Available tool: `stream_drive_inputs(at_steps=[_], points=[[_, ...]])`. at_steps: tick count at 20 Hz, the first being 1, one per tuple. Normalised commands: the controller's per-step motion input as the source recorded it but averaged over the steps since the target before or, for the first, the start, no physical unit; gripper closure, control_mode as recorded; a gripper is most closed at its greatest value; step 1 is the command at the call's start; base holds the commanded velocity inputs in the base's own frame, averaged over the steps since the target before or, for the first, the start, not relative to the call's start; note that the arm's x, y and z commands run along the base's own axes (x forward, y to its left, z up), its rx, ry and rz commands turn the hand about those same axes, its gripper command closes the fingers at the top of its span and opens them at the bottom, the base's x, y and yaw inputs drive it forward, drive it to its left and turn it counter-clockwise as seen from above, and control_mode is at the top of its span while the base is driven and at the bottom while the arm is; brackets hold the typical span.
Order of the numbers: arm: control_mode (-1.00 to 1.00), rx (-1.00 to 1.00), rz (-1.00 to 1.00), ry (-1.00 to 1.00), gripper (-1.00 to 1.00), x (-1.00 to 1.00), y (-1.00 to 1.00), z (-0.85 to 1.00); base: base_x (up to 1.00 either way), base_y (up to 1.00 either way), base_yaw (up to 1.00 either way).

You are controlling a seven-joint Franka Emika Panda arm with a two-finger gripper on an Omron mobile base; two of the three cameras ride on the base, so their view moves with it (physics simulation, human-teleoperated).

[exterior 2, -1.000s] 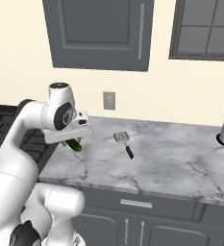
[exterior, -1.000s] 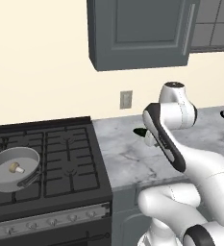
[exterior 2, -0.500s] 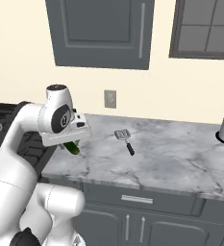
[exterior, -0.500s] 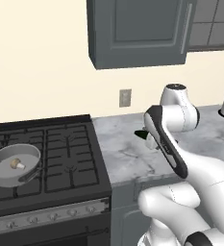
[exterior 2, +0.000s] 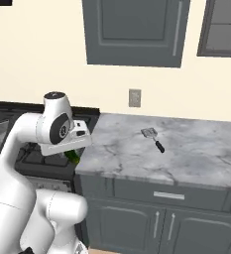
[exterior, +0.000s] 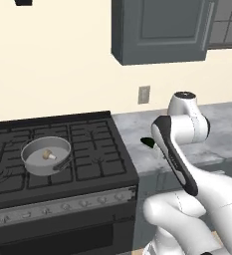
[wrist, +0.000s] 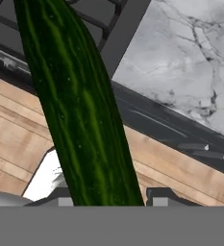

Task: Put the mushroom and cucumber in the pot. Retrieve the spatula and lightly stir the vegetables in the pot.

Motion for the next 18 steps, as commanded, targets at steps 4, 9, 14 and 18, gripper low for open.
stream_drive_inputs(at_steps=[4,9,14,18], points=[[1.0,0.0,0.0,0.0,1.0,0.0,0.0,0.0,0.0,0.7,-0.09],[1.0,0.0,0.0,0.0,1.0,0.0,0.0,0.0,0.03,0.82,-0.05],[1.0,0.0,0.0,0.0,1.0,0.0,0.0,0.0,0.35,0.62,0.0],[1.0,0.0,0.0,0.0,1.0,0.0,0.0,0.0,0.67,0.22,0.0]])
